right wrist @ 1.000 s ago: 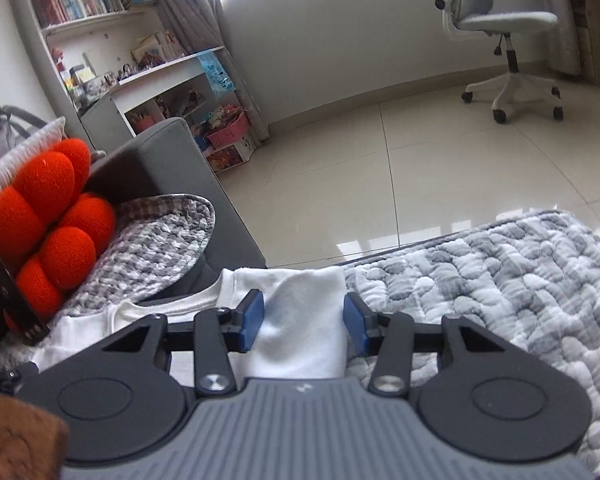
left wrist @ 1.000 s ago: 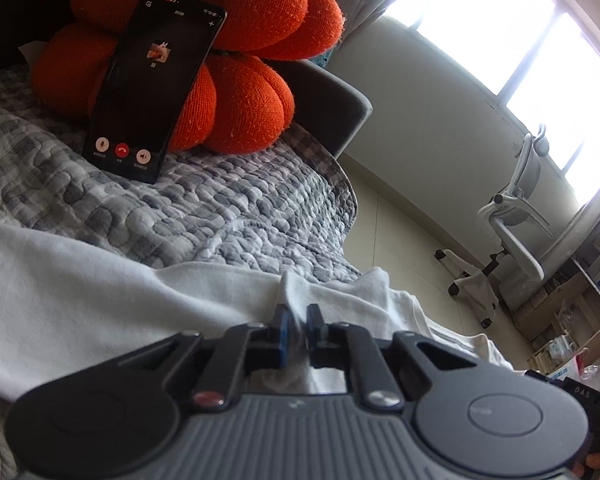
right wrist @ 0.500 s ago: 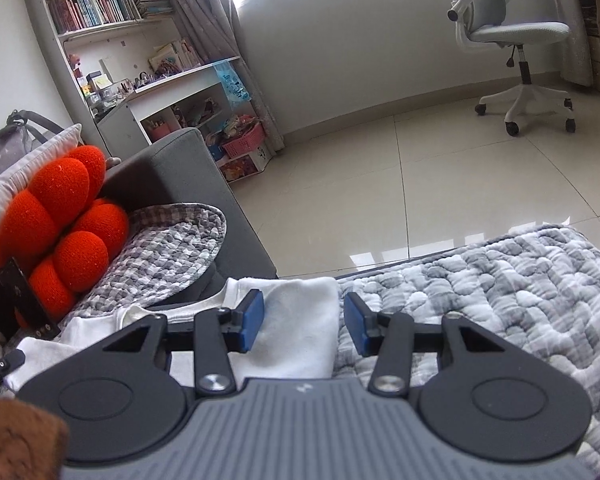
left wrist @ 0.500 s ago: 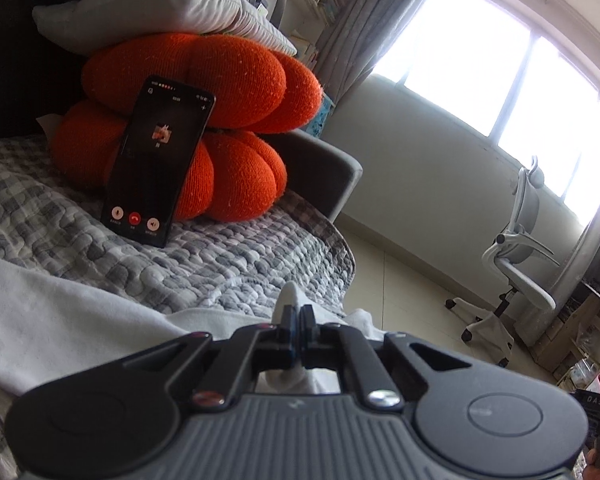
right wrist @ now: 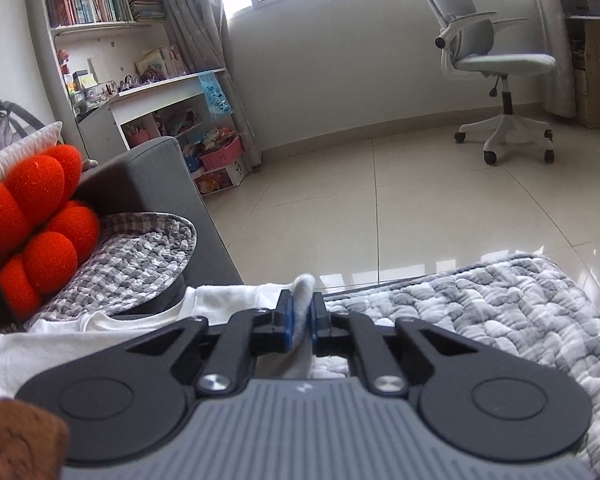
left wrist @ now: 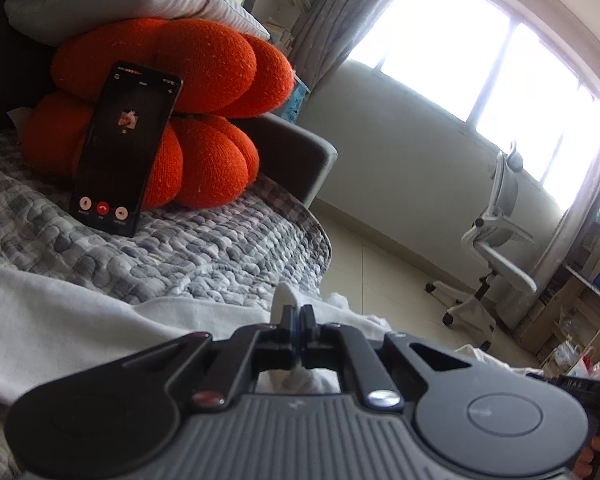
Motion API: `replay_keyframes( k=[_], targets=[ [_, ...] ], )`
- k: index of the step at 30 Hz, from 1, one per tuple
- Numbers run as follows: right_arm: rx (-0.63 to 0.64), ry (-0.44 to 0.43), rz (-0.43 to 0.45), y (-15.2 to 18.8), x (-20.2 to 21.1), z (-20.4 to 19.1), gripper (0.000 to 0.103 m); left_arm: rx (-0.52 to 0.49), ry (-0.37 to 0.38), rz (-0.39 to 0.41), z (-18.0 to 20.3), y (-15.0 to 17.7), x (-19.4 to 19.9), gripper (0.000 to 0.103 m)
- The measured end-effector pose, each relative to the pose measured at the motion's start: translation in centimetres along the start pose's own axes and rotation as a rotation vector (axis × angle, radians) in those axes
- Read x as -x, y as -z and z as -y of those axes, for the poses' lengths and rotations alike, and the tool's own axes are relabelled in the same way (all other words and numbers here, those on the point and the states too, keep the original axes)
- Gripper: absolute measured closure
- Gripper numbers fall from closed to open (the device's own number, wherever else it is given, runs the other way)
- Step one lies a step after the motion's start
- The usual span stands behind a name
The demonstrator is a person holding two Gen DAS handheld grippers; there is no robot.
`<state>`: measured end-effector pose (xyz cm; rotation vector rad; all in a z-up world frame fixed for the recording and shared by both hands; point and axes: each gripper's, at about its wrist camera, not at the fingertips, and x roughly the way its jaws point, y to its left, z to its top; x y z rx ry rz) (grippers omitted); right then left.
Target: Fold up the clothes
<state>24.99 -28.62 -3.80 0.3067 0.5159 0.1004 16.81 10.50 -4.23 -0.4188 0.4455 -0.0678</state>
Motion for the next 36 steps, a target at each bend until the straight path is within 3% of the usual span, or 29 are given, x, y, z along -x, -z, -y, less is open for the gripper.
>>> replay_keyframes(
  k=[3,9,13,14,15,19,21,24,29,32,36],
  targets=[
    [0.021,0.022,-0.033,0.3,-1.0,0.0,0.095,0.039,-0.011,-0.092,-0.8,0.3,-1.7,0.101],
    [-0.024,-0.006,-0.070,0.3,-1.4,0.8,0.093,0.042,-0.009,-0.103,-1.0,0.3,-1.9,0.099],
    [-0.027,-0.021,-0.031,-0.1,0.2,1.0,0.076,0.010,-0.046,-0.040,-0.5,-0.3,-0.6,0.097],
    [-0.026,-0.023,-0.011,-0.3,0.8,1.1,0.064,-0.005,-0.052,-0.019,-0.3,-0.6,-0.3,0.096],
    [-0.024,-0.031,0.011,-0.5,1.4,1.2,0.062,-0.019,-0.054,-0.002,-0.1,-0.8,0.1,0.095],
    [0.027,-0.079,0.016,-1.2,3.3,0.9,0.062,-0.092,-0.018,0.007,1.5,-1.3,0.7,0.093],
    [0.085,-0.107,-0.024,-1.2,3.6,0.2,0.073,-0.128,0.016,-0.018,2.5,-1.0,0.6,0.093],
    [0.191,-0.140,-0.083,-0.7,3.7,-1.2,0.081,-0.182,0.063,-0.062,3.7,-0.3,0.2,0.093],
    [0.401,-0.150,-0.197,1.0,3.5,-3.0,0.086,-0.256,0.086,-0.146,4.3,1.0,-1.0,0.093],
    [0.514,-0.122,-0.253,2.1,3.4,-2.9,0.086,-0.269,0.080,-0.196,4.2,1.5,-1.7,0.093],
    [0.518,-0.148,-0.292,1.9,3.9,-2.0,0.084,-0.288,0.082,-0.203,4.2,1.5,-1.6,0.093]
  ],
)
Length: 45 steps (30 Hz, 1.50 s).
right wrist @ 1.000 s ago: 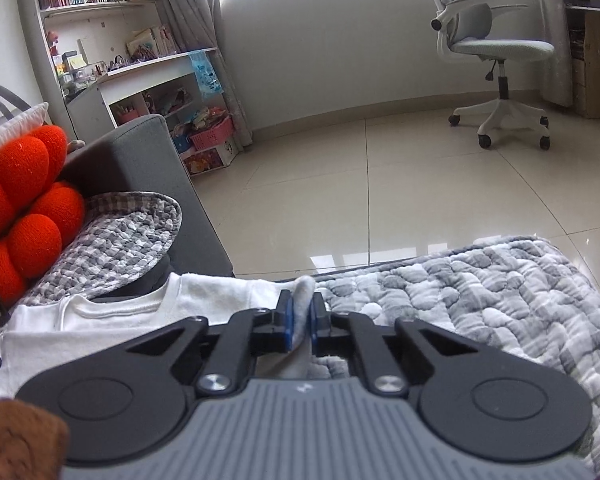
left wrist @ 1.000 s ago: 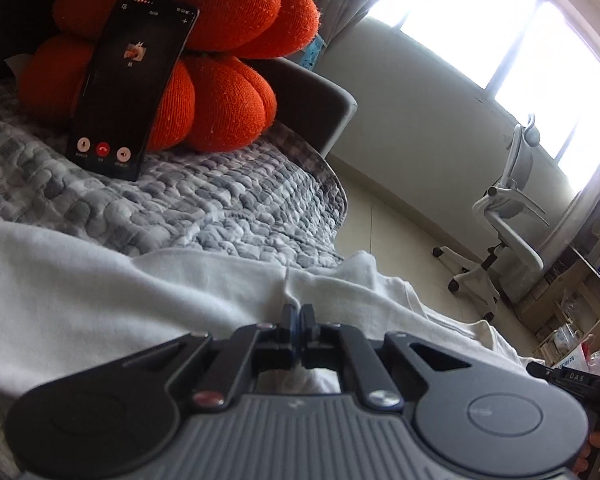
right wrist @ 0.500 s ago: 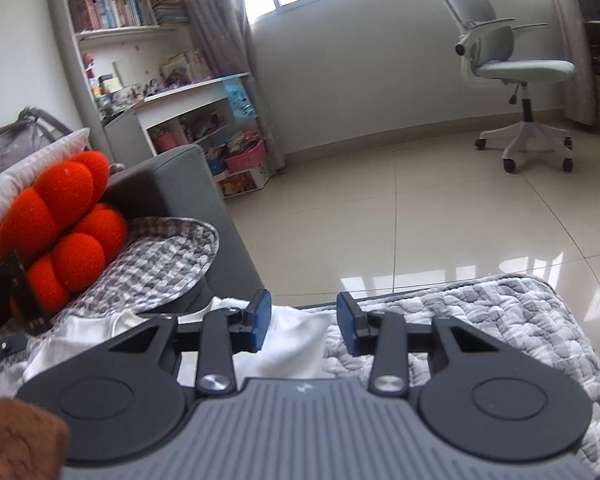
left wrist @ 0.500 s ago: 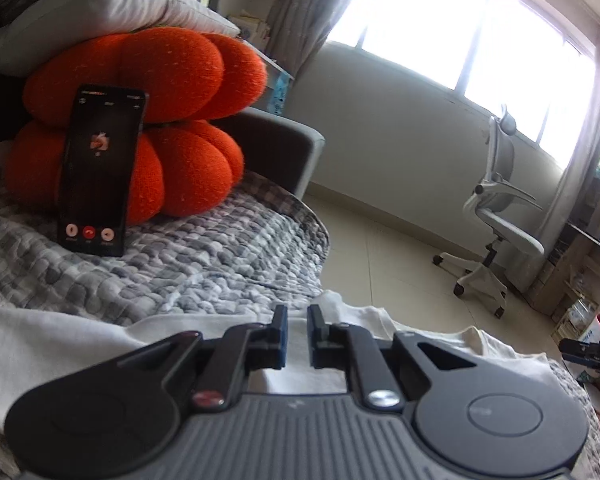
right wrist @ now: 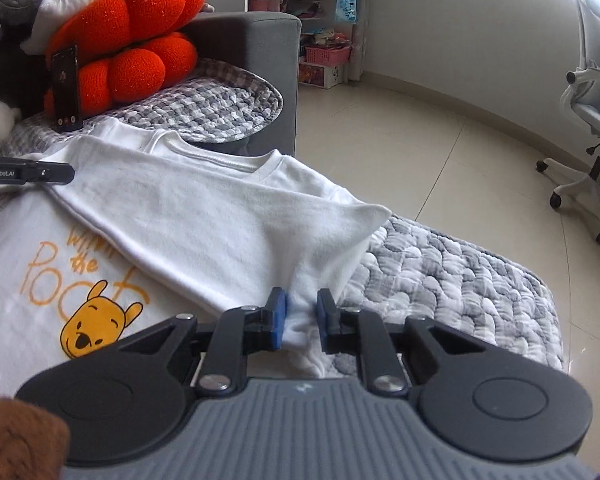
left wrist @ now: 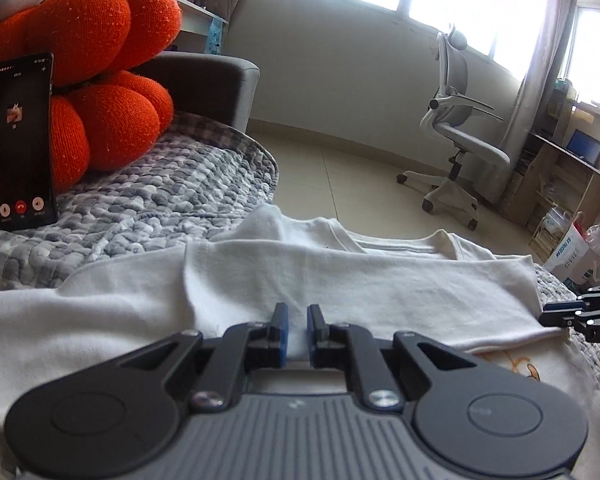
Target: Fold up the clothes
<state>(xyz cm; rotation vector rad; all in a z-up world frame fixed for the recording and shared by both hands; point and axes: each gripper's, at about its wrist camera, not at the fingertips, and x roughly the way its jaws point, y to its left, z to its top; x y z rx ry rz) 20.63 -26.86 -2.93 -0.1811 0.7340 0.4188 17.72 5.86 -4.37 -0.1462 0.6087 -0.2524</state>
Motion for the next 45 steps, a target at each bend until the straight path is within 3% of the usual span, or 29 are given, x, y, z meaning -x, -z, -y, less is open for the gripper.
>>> replay_keyframes(
  k=[3,7,14,20,26,35,45],
  targets=[
    [-0.041,-0.043,-0.005,0.3,0.6,0.6,0.082,-0.040,0.001,-0.012,0.8,-0.3,0.4,0.093],
    [-0.078,-0.081,0.044,0.1,1.9,1.0,0.081,-0.089,0.059,-0.026,2.7,-1.0,1.0,0.093],
    [-0.138,-0.094,0.145,-0.5,1.7,1.2,0.082,-0.177,0.258,-0.064,9.4,-1.3,-0.9,0.092],
    [-0.158,-0.071,0.171,-0.7,1.3,1.7,0.094,-0.233,0.451,-0.102,15.8,-0.1,-3.8,0.092],
    [-0.195,-0.109,0.156,-0.8,0.6,2.5,0.100,-0.225,0.544,-0.121,18.2,1.1,-6.0,0.092],
    [-0.167,-0.018,0.108,-1.3,-2.0,2.1,0.103,-0.275,0.563,-0.151,19.4,2.2,-7.1,0.092],
    [-0.171,0.052,0.147,-1.9,-4.3,2.6,0.103,-0.247,0.578,-0.161,19.0,1.7,-7.6,0.092]
  ],
)
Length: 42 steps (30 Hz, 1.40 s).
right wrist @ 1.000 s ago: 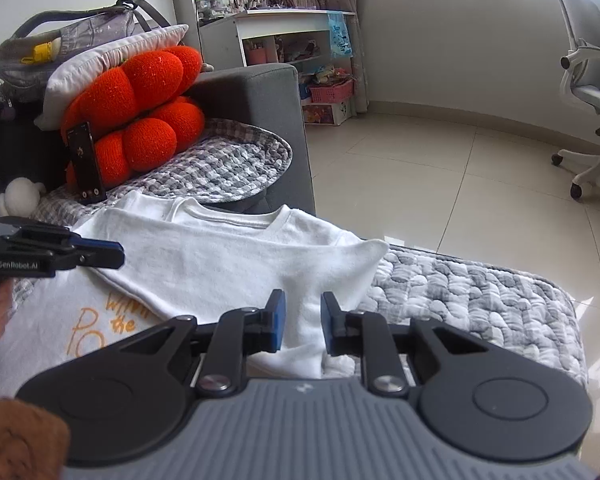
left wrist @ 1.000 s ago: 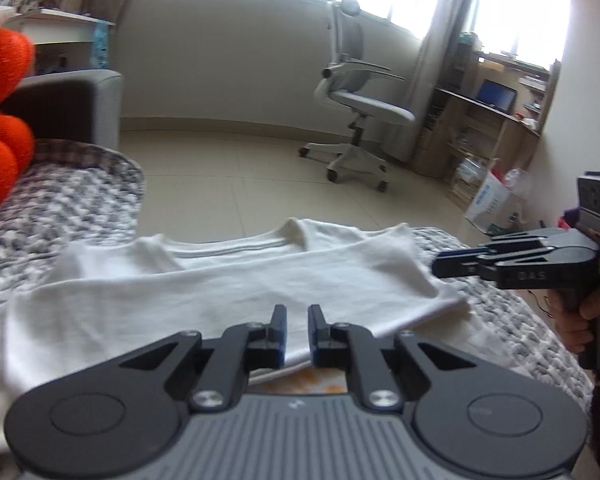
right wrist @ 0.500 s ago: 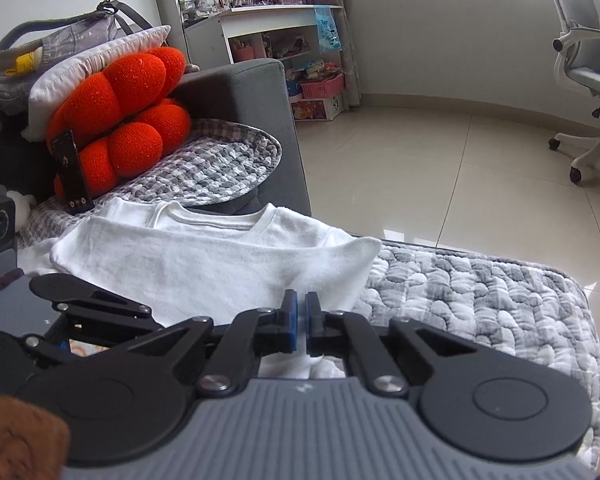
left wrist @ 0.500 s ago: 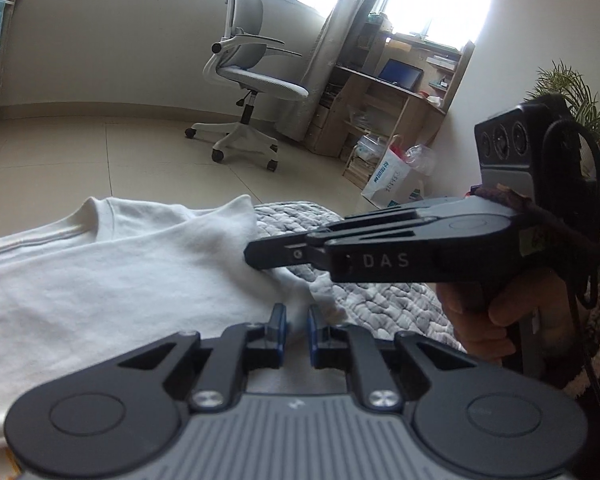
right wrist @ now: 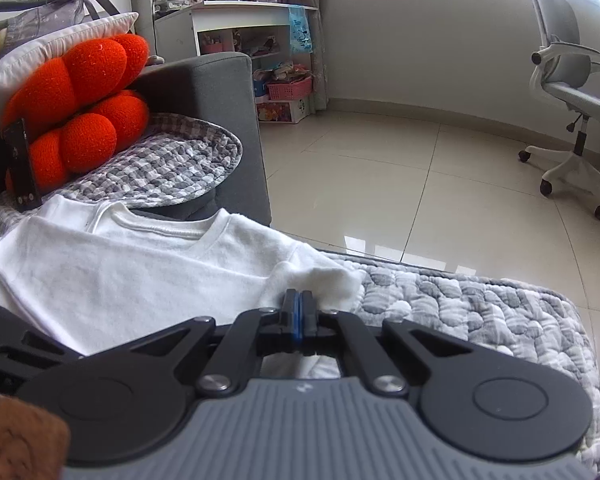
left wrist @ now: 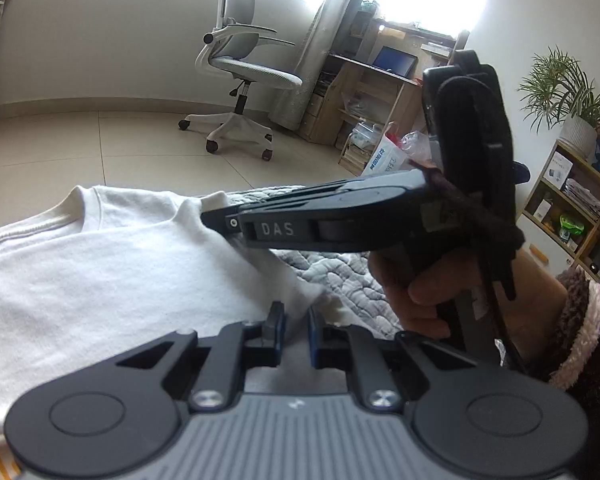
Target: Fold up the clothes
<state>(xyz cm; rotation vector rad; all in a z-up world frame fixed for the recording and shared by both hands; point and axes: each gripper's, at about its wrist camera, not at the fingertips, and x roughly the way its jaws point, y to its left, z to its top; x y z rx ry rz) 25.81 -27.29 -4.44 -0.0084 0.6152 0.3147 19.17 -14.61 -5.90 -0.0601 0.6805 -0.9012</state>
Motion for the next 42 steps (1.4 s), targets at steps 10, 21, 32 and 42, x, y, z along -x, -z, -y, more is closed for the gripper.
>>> replay_keyframes(
  k=[10,21,32,42],
  targets=[
    [-0.156,-0.036,0.117,-0.3,1.6,3.1,0.095,0.011,-0.016,0.027,0.1,0.2,1.1,0.088],
    [-0.241,-0.176,0.149,0.5,4.9,3.7,0.090,0.017,-0.179,0.010,0.7,0.6,5.0,0.077],
    [-0.109,-0.213,0.030,1.0,3.4,0.0,0.090,0.107,-0.511,0.052,-2.9,0.9,12.5,0.065],
    [-0.098,-0.200,0.094,1.6,3.7,0.5,0.090,0.249,-0.845,0.137,-10.8,1.4,17.0,0.056]
  ],
)
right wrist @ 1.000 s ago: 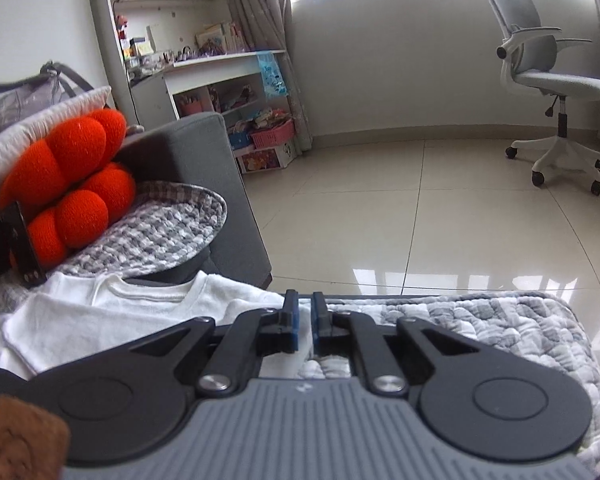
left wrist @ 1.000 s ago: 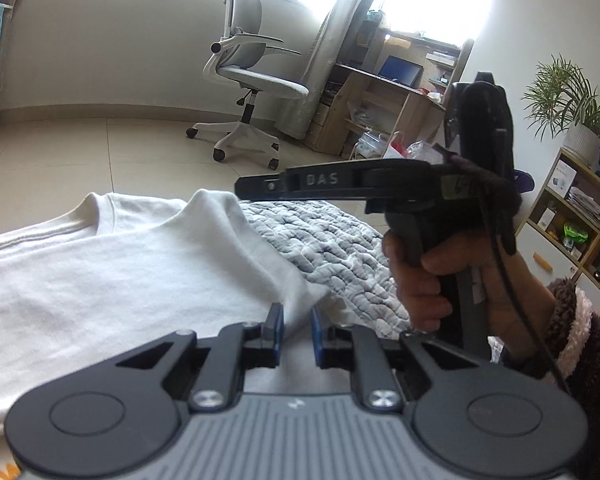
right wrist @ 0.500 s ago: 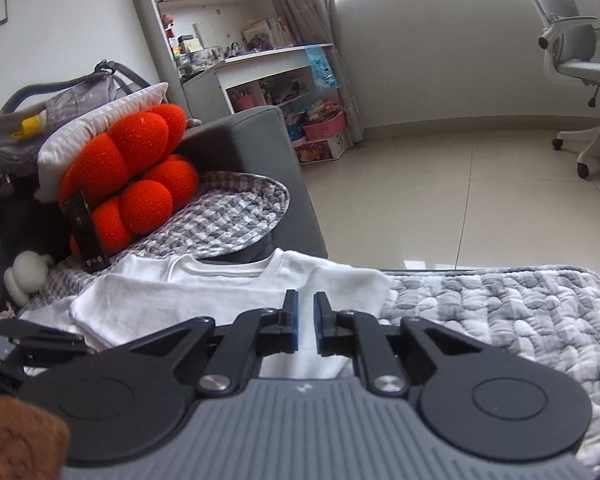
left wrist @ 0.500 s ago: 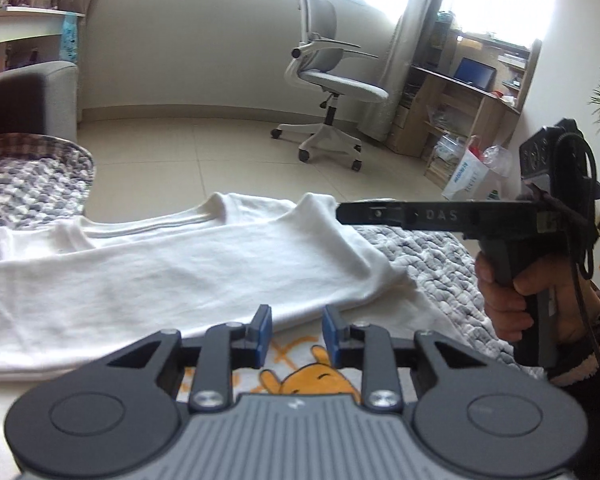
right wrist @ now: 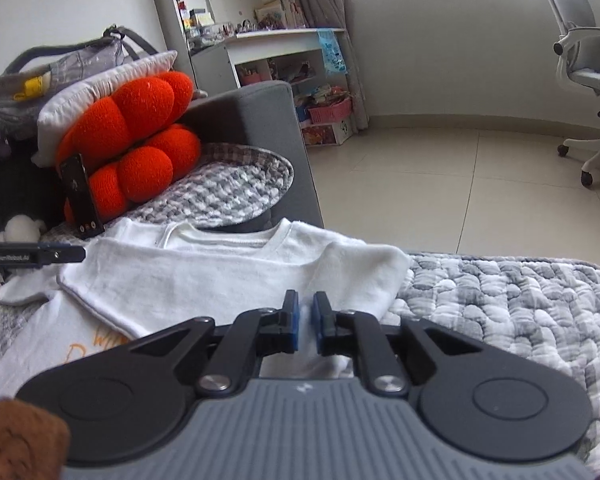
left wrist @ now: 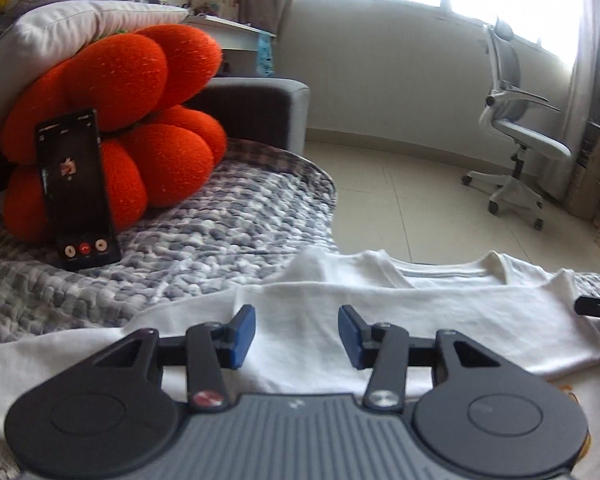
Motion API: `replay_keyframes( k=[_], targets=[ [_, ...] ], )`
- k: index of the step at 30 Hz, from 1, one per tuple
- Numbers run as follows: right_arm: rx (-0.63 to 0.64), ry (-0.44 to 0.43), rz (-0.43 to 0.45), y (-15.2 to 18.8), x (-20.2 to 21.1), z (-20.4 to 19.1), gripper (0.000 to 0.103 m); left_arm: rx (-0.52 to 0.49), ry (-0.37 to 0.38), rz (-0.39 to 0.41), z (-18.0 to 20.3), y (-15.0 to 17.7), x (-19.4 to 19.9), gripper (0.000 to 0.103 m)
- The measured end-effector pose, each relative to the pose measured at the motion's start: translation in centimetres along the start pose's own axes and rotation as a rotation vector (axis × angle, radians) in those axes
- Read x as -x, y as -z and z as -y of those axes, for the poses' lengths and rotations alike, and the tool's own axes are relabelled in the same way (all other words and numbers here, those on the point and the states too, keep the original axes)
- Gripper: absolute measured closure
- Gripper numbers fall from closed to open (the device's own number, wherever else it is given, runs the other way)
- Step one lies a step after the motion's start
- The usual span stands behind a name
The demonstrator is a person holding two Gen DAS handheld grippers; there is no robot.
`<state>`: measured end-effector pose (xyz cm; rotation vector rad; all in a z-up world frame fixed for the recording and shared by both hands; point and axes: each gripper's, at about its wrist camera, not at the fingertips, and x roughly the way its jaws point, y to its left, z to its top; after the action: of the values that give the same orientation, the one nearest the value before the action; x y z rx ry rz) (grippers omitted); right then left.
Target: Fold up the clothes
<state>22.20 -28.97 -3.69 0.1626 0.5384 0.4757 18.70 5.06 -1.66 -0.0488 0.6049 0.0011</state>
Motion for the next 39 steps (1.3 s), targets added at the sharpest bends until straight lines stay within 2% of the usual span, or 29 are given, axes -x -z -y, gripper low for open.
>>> replay_keyframes(
  k=[3,6,7,8,10,11,12,13,18,20,23,27,32,35,37,39],
  targets=[
    [-0.062,0.013,0.032,-0.1,0.1,1.1,0.088,0.041,-0.055,-0.016,-1.2,0.4,-1.3,0.056],
    [-0.107,0.017,0.034,-0.2,0.1,1.8,0.087,0.111,-0.027,-0.007,-2.1,1.0,-1.7,0.059],
    [-0.104,0.019,0.034,-0.2,0.0,1.7,0.087,0.128,-0.012,-0.003,-2.3,1.0,-1.7,0.063],
    [-0.095,0.023,0.035,-0.2,0.0,1.5,0.087,0.146,0.011,0.001,-2.4,1.0,-1.7,0.073],
    [-0.073,0.028,0.035,-0.2,0.0,1.1,0.087,0.176,0.028,0.012,-2.5,1.1,-1.6,0.078],
    [-0.059,0.028,0.033,-0.2,-0.1,0.9,0.088,0.183,0.029,0.019,-2.5,1.1,-1.5,0.085],
    [-0.044,0.030,0.027,-0.2,-0.3,0.7,0.088,0.183,0.030,0.029,-2.5,1.1,-1.3,0.098],
    [-0.029,0.038,0.014,-0.2,-0.5,0.5,0.089,0.186,0.031,0.040,-2.6,1.1,-1.1,0.101],
    [0.071,0.151,-0.063,-0.1,-1.8,-0.5,0.103,0.222,0.025,0.074,-3.0,0.6,0.1,0.101],
    [0.079,0.170,-0.071,-0.1,-1.9,-0.3,0.103,0.233,0.021,0.086,-2.9,0.5,0.7,0.101],
    [0.044,0.153,-0.071,-0.1,-1.8,0.5,0.103,0.227,0.006,0.083,-2.8,0.3,0.9,0.101],
    [0.052,0.157,-0.078,-0.1,-1.9,0.3,0.103,0.218,-0.057,0.052,-2.6,0.5,0.4,0.101],
    [0.028,0.142,-0.068,-0.1,-1.6,0.7,0.103,0.227,-0.055,0.008,-3.0,0.9,-0.5,0.098],
    [-0.018,0.110,-0.038,-0.2,-0.7,1.1,0.103,0.189,-0.066,0.048,-2.5,0.8,0.1,0.094],
    [-0.026,0.094,-0.011,-0.5,0.0,0.9,0.092,0.175,-0.063,0.075,-2.2,0.7,0.6,0.089],
    [-0.021,0.081,0.013,-0.8,0.6,0.4,0.090,0.163,-0.050,0.094,-1.9,0.6,0.9,0.085]
  ],
)
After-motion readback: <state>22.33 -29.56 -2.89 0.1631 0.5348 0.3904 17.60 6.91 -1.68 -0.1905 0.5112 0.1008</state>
